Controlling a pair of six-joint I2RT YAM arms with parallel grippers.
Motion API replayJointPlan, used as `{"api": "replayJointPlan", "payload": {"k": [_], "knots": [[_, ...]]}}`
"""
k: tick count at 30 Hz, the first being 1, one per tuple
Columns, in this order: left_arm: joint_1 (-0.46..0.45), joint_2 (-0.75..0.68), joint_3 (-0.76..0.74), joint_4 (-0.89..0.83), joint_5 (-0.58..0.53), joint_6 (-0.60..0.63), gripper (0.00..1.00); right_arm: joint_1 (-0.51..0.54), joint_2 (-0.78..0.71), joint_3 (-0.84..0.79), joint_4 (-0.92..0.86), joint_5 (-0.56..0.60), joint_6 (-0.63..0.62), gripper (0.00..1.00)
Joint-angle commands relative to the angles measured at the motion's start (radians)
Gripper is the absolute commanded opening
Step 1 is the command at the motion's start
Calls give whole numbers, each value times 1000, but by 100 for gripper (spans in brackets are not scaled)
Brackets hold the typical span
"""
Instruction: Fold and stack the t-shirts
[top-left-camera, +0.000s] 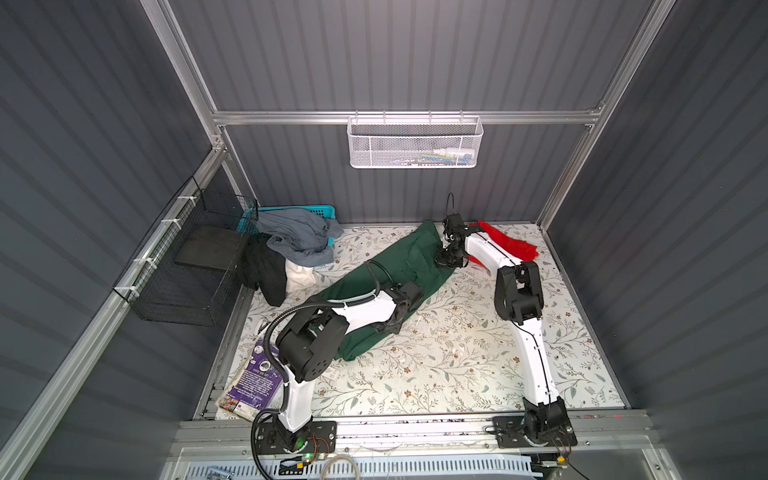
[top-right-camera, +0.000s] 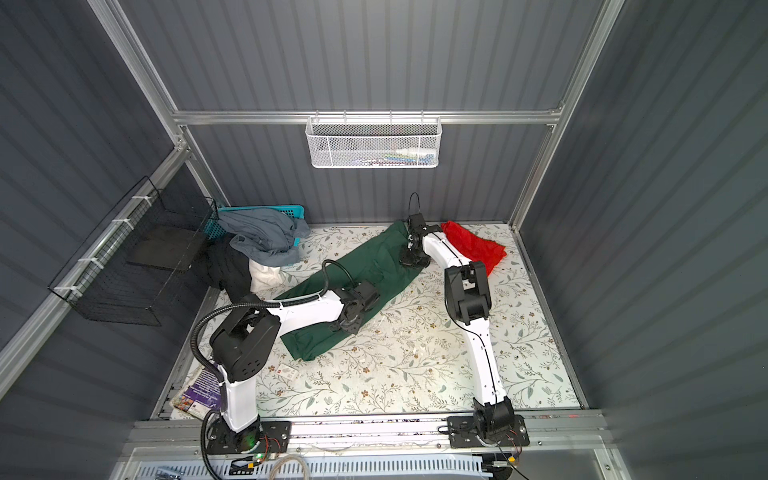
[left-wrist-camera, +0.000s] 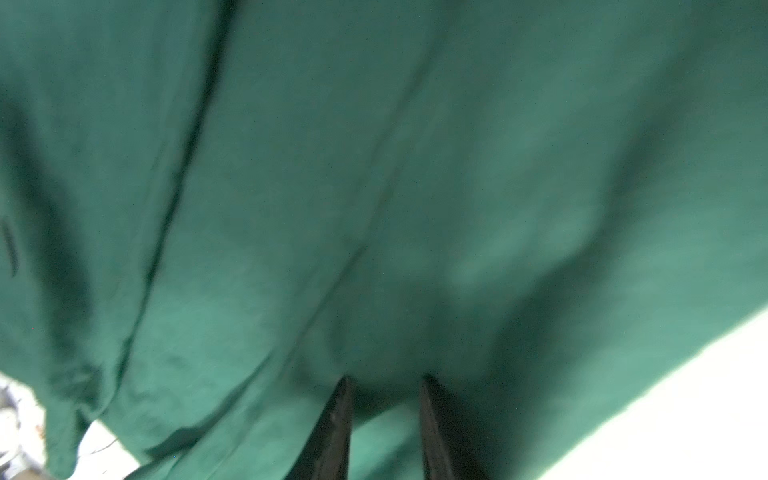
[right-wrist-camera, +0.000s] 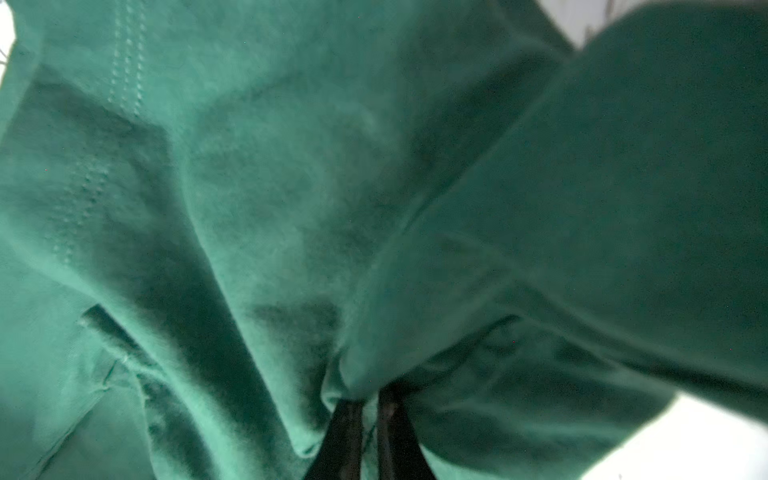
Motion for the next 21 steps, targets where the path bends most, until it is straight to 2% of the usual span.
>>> {"api": "replayJointPlan", "payload": {"k": [1, 5, 9, 17, 21], "knots": [[-27, 58, 49, -15, 122, -35, 27, -19, 15, -3, -3, -48, -14, 14], [-67, 106, 148, 15, 214, -39, 26, -50, 8, -25, 23, -83, -14, 14], [-80, 157, 235, -19, 247, -51, 26, -70, 14, -21, 29, -102, -14, 15], [-80, 78, 199, -34, 184, -65, 26, -102, 62, 73, -11, -111, -17, 17], [-78, 18, 166, -62, 117, -79, 30, -119, 93, 147, -48, -122, -23, 18]]}}
